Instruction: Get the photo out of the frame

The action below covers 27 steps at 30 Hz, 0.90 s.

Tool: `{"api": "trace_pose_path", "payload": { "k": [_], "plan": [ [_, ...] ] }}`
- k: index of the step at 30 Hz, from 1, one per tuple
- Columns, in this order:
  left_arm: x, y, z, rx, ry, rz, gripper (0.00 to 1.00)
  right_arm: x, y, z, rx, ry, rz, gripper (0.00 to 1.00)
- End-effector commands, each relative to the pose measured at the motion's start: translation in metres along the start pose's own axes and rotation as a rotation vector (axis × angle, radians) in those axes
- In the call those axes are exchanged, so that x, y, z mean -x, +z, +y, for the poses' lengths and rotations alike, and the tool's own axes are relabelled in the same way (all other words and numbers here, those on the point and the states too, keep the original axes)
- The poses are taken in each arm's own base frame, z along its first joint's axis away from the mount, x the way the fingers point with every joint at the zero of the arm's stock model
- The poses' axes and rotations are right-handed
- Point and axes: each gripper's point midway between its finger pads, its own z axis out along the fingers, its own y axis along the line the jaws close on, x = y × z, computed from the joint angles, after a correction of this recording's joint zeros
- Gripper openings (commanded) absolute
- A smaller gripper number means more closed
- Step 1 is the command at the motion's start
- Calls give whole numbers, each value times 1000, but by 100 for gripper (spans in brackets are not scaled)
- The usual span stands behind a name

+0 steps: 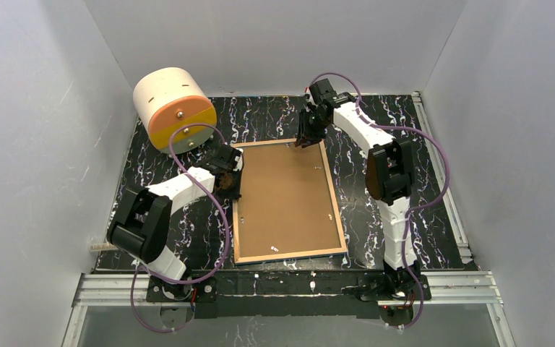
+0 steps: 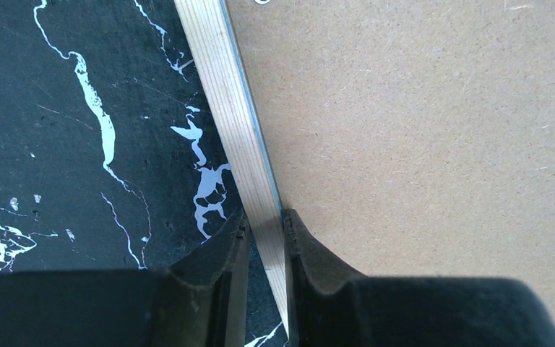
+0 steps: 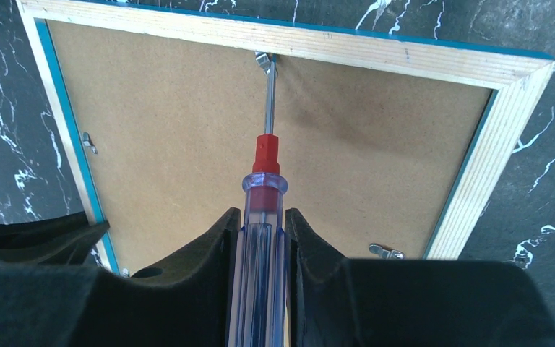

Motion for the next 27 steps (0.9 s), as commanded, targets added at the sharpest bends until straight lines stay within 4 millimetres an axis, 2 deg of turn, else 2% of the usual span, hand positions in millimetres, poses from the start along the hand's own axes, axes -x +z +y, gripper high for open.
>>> {"api": "trace_pose_path", "payload": {
  "k": [1,8,16,21,27],
  "plan": [
    [-36,2,8,-6,106,117,0,2,4,21,51,-138,8,1],
    [-37,3,6,-17,113,120,0,10,1,35,54,-282,-34,1],
    [-36,3,6,-16,114,116,0,21,-4,39,35,-332,-84,1],
    [-36,3,7,-15,115,116,0,23,-8,56,125,-364,-93,1],
    [-36,3,7,-15,117,116,0,20,-6,63,171,-403,-79,1]
  ]
}}
